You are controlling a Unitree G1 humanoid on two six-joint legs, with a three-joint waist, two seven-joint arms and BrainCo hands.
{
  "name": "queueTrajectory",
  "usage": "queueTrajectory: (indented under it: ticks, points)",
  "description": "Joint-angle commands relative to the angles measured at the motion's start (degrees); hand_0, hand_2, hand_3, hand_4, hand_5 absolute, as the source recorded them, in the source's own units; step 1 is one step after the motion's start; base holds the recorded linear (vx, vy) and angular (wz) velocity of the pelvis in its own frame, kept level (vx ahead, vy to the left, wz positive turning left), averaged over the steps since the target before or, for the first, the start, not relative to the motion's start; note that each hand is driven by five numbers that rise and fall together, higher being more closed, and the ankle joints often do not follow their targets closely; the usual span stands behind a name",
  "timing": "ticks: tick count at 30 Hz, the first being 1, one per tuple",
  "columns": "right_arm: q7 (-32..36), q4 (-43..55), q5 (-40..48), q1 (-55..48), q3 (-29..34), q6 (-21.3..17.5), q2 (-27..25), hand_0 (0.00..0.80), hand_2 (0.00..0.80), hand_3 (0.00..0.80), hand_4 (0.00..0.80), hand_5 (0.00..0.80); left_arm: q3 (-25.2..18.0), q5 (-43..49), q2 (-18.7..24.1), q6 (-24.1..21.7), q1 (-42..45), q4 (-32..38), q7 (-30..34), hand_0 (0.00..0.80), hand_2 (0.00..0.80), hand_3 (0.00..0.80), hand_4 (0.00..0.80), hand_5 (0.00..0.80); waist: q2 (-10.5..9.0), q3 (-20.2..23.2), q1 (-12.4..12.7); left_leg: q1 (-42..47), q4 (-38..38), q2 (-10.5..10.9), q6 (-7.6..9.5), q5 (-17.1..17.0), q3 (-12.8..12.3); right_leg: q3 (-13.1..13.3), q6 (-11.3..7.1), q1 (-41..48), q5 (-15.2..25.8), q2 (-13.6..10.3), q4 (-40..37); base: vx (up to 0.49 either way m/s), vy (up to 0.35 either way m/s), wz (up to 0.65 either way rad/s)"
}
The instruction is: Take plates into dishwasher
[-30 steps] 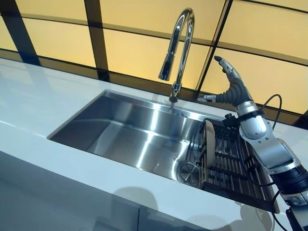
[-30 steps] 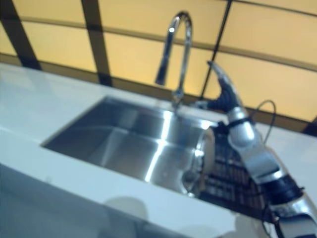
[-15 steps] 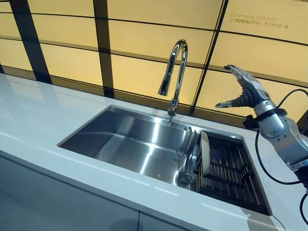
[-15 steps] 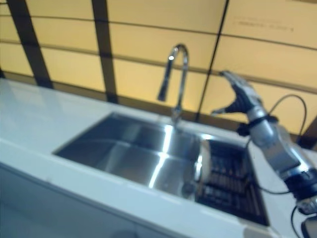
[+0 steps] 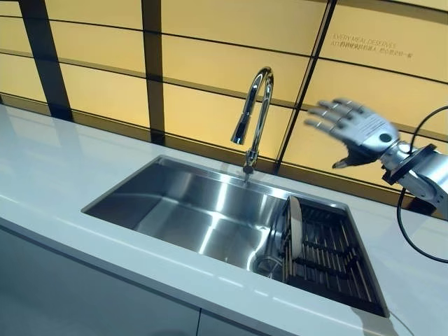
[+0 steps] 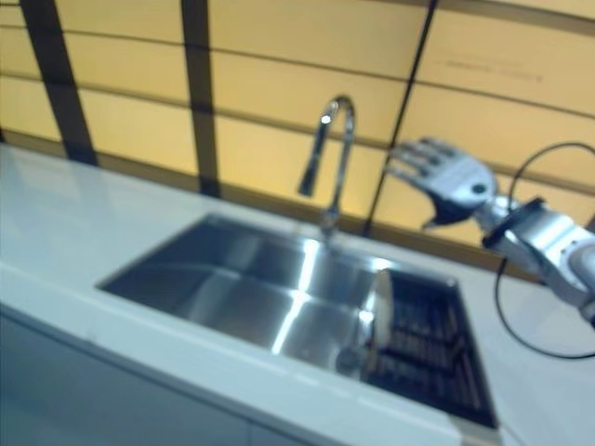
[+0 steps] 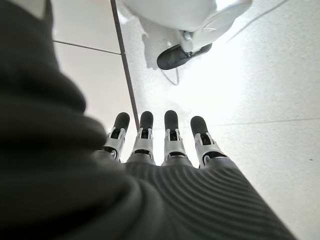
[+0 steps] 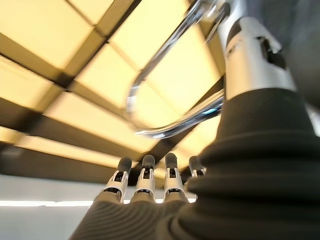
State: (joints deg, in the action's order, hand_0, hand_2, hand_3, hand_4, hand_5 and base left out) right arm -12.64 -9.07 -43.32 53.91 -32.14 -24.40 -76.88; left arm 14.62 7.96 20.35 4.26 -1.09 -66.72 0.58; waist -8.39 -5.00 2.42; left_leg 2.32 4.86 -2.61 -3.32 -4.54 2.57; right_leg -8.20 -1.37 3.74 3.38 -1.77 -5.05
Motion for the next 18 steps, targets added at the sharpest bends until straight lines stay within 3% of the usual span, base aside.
queueTrajectory:
  ticks: [1,6,18]
  points:
    - [-1.23,-1.16,-3.76,6.87,-4.65,-3.98,-1.53,0.000,0.000,0.000,0.000,0.000,1.04,0.17,2.00,-0.74,-1.26,-2.61,0.39,0.000,0.000,0.000,0.000,0.000,-1.56,0.84,1.28,1.08,0.14,1.17,1.00,4.68,-3.17,-1.68,-3.62,1.57,-2.16,-0.14,0.05,0.000,0.000,0.00]
    - [-0.05,-2.68,-9.17,7.06,-7.08,-8.33,-0.21,0.000,0.000,0.000,0.000,0.000,1.43,0.67,1.90,-0.93,-0.89,-2.21,0.55,0.000,0.000,0.000,0.000,0.000,-1.67,1.12,1.77,1.02,0.14,1.21,0.94,4.59,-3.06,-2.07,-3.55,1.81,-2.32,-0.27,0.05,0.000,0.000,0.00]
    - [6.56,-3.74,-12.22,9.77,-12.15,-13.57,4.23,0.000,0.000,0.000,0.000,0.000,2.78,1.36,1.72,-0.46,-0.35,-0.55,1.46,0.000,0.000,0.000,0.000,0.000,-1.23,0.91,3.00,1.13,0.14,1.05,0.74,4.42,-2.90,-2.88,-3.37,2.34,-2.68,-0.47,0.05,0.000,0.000,0.00]
